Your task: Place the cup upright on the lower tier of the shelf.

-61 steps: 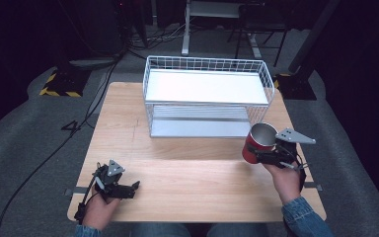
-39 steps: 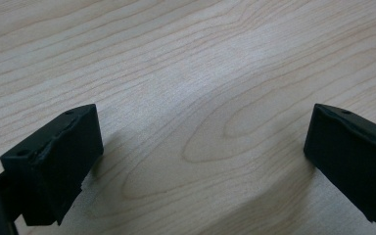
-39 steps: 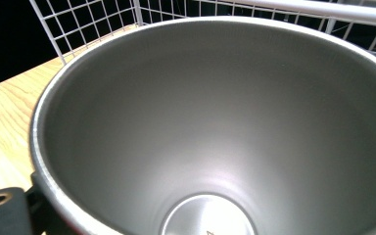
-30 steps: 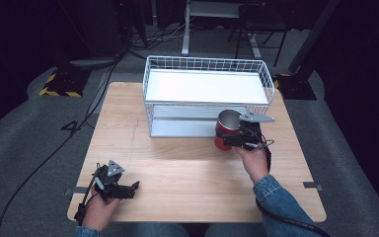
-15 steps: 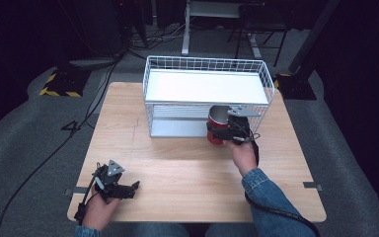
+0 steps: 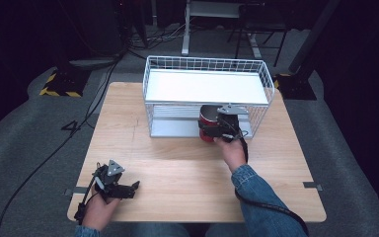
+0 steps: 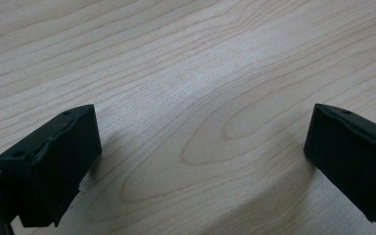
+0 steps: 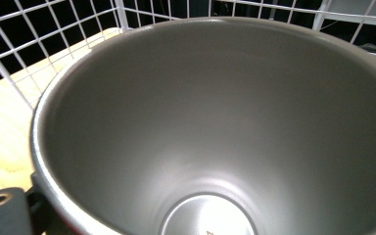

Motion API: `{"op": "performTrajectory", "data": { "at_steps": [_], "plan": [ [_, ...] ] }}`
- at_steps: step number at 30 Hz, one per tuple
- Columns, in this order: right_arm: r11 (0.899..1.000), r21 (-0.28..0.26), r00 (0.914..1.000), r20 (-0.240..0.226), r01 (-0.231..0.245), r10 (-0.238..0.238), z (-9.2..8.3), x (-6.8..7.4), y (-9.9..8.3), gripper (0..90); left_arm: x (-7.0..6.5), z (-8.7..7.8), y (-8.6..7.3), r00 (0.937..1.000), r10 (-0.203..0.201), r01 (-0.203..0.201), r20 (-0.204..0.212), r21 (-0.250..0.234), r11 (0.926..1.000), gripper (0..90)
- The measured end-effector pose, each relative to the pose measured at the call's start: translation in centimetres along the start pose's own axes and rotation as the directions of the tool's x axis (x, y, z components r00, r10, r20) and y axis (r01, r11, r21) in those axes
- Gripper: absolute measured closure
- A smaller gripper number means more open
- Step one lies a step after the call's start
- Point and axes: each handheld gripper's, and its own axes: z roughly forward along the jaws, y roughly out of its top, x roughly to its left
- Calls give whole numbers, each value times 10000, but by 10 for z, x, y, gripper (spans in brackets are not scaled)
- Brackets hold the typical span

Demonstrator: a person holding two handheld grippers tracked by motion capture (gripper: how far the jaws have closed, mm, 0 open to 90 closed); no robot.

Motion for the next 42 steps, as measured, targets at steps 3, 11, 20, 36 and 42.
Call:
{"op": "performTrajectory", "data": {
  "at_steps": [3, 11, 20, 36, 42],
  "plan": [
    [9998, -114, 9998, 115, -160, 161, 5, 2, 1, 73, 0, 0, 0, 10000, 5, -5, -1, 3, 10000, 9],
    [9985, -427, 9984, 427, -356, 374, 16, 9, 4, 73, 0, 0, 0, 10000, 1, -1, 5, -3, 10000, 9],
    [9964, -702, 9946, 888, -469, 530, 29, 13, 3, 72, 0, 0, 0, 10000, 11, -11, 6, 1, 10000, 9],
    [9958, -823, 9916, 1197, -390, 488, 45, 12, 2, 72, 0, 0, 0, 10000, -35, 35, 12, -7, 10000, 9],
    [9953, -937, 9892, 1414, -246, 377, 46, 11, 1, 72, 0, 0, 0, 10000, -19, 19, 10, -10, 10000, 9]
  ]
}}
